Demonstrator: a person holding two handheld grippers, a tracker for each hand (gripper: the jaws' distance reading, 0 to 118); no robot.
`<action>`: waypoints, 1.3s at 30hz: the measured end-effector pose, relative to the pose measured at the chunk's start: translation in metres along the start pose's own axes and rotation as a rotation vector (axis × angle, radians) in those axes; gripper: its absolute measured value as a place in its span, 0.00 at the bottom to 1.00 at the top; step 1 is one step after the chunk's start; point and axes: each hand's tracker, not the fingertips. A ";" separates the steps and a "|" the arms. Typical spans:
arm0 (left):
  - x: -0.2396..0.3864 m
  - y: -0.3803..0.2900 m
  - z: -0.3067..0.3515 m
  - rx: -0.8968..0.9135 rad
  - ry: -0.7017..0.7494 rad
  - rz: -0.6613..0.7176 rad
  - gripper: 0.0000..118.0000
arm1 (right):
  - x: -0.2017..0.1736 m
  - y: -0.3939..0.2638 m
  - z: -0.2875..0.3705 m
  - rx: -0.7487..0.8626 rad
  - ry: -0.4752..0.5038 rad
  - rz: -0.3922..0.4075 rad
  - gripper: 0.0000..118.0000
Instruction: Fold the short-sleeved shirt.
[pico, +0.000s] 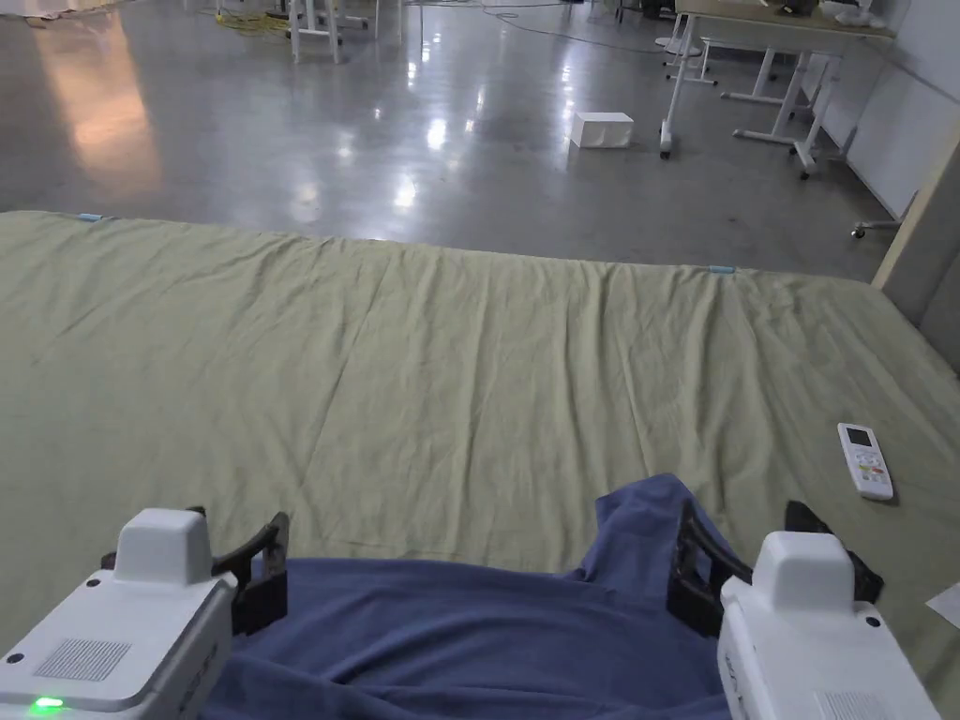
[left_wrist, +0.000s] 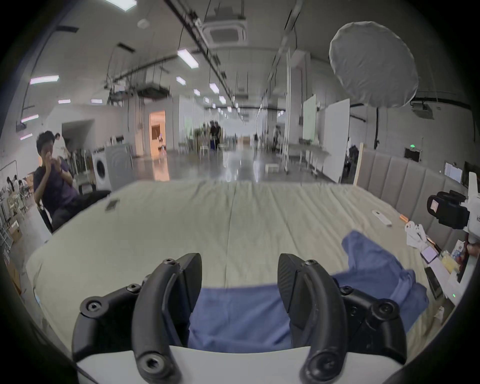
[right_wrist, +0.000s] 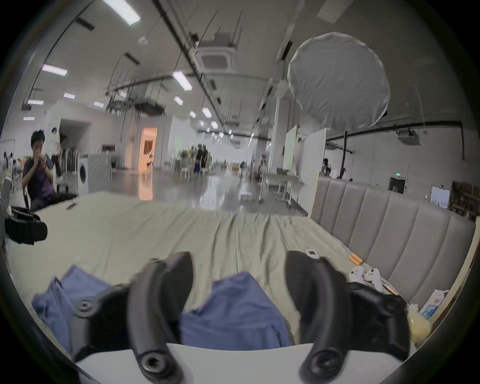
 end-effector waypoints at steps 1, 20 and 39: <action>0.004 0.004 0.003 0.025 0.011 -0.009 0.44 | -0.003 0.004 0.000 0.019 -0.009 -0.002 0.44; -0.052 0.007 -0.049 -0.215 0.030 0.074 0.00 | -0.019 0.007 -0.019 0.041 0.027 -0.004 0.00; -0.094 -0.038 -0.221 -0.761 0.014 0.032 0.59 | 0.000 -0.043 -0.049 -0.178 -0.017 0.077 0.00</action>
